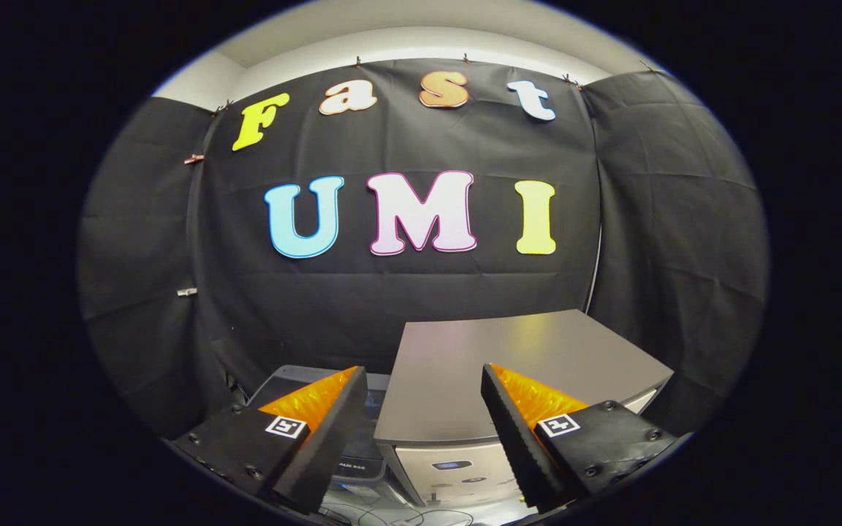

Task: Put the clothes into the washing machine and then close the washing machine lid.

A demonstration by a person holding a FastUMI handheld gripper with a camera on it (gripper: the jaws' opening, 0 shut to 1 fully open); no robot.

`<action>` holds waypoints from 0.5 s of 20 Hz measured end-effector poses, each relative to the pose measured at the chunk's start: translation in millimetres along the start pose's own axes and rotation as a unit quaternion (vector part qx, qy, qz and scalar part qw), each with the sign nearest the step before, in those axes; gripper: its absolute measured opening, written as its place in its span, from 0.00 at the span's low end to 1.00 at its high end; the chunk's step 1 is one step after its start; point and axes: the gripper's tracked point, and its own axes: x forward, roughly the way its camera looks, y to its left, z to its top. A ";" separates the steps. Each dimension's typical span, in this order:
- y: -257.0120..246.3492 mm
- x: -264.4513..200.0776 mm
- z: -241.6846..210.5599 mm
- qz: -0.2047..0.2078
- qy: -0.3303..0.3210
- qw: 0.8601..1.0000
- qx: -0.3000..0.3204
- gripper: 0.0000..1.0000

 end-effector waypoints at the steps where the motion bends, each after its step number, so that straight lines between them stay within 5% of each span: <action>1: 0.3 0.0 -1.4 0.002 -0.001 1.000 0.004 0.99; 10: -8.3 2.5 -4.0 -0.018 0.005 1.000 -0.006 0.99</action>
